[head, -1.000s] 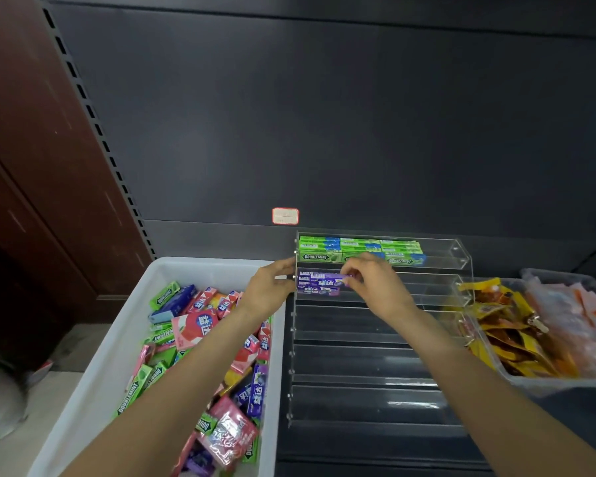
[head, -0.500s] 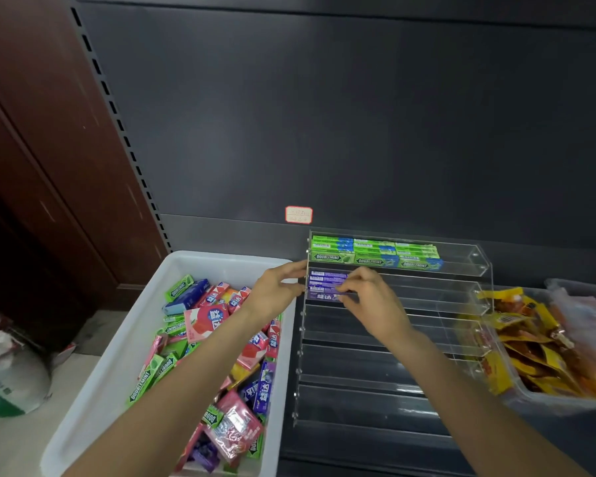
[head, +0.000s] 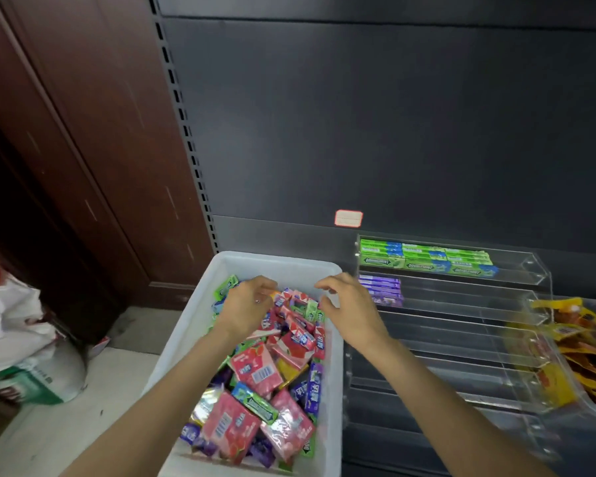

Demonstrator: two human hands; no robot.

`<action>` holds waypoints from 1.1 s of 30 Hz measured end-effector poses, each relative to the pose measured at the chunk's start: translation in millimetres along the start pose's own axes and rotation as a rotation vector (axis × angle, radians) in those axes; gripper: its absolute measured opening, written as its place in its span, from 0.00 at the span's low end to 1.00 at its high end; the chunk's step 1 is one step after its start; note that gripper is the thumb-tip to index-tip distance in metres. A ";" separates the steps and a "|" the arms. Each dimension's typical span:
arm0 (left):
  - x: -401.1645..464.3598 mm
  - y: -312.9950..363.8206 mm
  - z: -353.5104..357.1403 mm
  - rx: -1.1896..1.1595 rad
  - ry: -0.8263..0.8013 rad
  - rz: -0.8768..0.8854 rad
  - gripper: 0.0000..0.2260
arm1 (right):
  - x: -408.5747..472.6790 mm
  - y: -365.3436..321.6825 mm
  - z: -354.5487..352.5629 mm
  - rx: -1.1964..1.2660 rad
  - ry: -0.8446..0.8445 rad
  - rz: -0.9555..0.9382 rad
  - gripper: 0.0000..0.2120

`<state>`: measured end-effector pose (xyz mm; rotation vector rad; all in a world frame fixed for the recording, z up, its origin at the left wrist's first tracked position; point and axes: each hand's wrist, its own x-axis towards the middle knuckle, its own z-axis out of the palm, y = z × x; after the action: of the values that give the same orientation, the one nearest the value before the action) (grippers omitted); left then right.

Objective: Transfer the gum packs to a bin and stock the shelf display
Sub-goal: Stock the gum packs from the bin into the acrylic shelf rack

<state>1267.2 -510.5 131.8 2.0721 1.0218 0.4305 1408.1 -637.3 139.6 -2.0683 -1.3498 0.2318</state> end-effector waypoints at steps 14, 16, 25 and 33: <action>47.3 -81.3 -19.7 0.278 -0.377 0.078 0.21 | 33.0 -16.8 101.4 -0.054 -0.249 0.375 0.24; 52.7 -85.6 -15.6 0.443 -0.394 0.102 0.23 | 36.4 -14.5 108.4 -0.074 -0.266 0.389 0.25; 61.9 -87.4 -10.0 0.508 -0.295 0.168 0.19 | 59.3 -6.7 108.9 -0.017 -0.131 0.422 0.02; 81.9 -81.3 1.9 0.511 -0.176 0.097 0.16 | 72.6 -10.6 78.2 0.555 0.193 0.517 0.07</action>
<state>1276.6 -416.3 65.8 2.5658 1.0001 0.0254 1396.1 -538.5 99.6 -1.8532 -0.5292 0.5436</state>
